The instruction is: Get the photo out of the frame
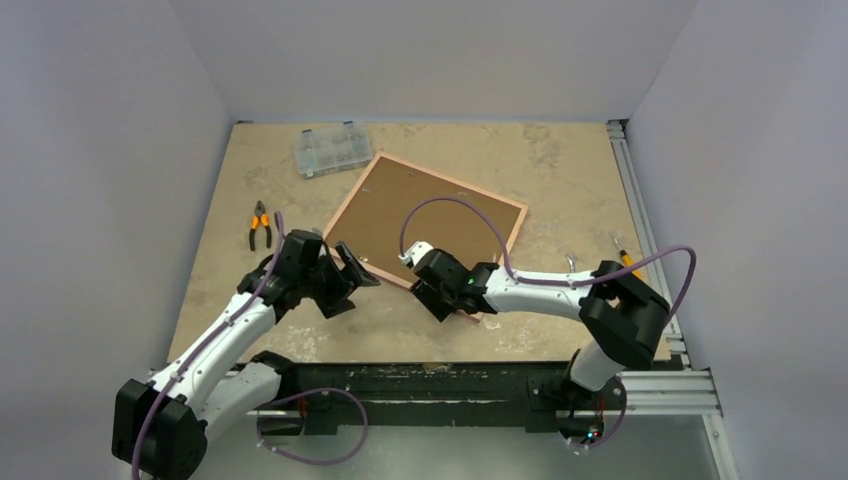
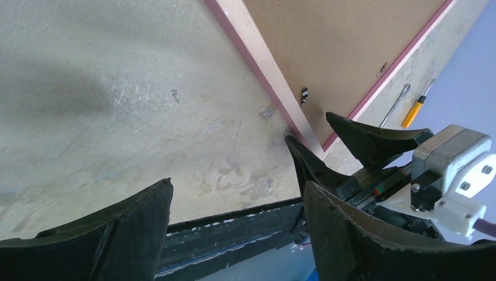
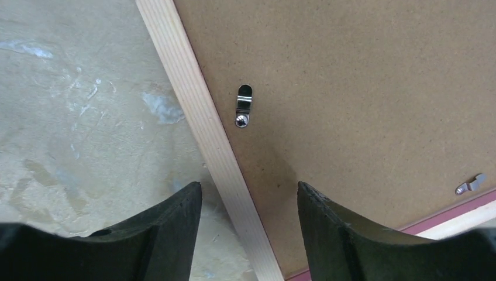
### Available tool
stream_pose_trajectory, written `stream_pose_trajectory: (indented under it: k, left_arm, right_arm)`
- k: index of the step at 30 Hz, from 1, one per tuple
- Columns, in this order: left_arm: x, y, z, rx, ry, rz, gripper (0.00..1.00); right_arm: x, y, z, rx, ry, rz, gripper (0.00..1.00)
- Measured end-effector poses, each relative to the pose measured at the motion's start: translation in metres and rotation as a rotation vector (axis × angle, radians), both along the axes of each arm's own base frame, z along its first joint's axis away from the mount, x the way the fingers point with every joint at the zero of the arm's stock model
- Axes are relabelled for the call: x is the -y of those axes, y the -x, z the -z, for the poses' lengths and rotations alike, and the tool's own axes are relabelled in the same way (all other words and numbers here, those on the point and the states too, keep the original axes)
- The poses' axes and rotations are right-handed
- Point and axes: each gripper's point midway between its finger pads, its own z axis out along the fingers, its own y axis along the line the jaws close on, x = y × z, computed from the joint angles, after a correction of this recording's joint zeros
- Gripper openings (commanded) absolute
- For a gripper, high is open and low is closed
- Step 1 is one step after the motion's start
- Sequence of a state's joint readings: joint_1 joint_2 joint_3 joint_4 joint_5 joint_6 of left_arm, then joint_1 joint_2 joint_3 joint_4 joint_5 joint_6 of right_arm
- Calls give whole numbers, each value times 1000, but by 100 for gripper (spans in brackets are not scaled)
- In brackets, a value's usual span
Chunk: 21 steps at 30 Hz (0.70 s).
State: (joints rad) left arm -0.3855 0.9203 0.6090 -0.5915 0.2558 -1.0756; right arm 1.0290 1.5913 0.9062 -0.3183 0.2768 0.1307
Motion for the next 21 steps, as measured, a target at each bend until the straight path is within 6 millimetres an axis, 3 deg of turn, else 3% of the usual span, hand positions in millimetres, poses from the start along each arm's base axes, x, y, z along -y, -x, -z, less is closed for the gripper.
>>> stream_pose_trajectory:
  k: [3,6,7,13,17,21]
  left_arm:
    - [3,2,7,-68,46,-57,79]
    - [10,2,14,-118,108,-101,83]
    - [14,2,18,-140,133,-113,85]
    - [28,-3,41,-215,228,-150,92]
    - [35,-22,32,-96,305,-146,96]
    - [42,-38,16,15,362,-130,96]
  right_arm:
    - [1,4,8,-10,27,-7,36]
    - [1,4,10,-1,39,-10,6]
    - [-1,5,9,-3,34,-13,0]
    - [-13,14,4,-31,-10,-49,0]
    - [-17,27,-16,-83,-100,-43,0]
    - [-25,34,-48,-88,-225,-35,0]
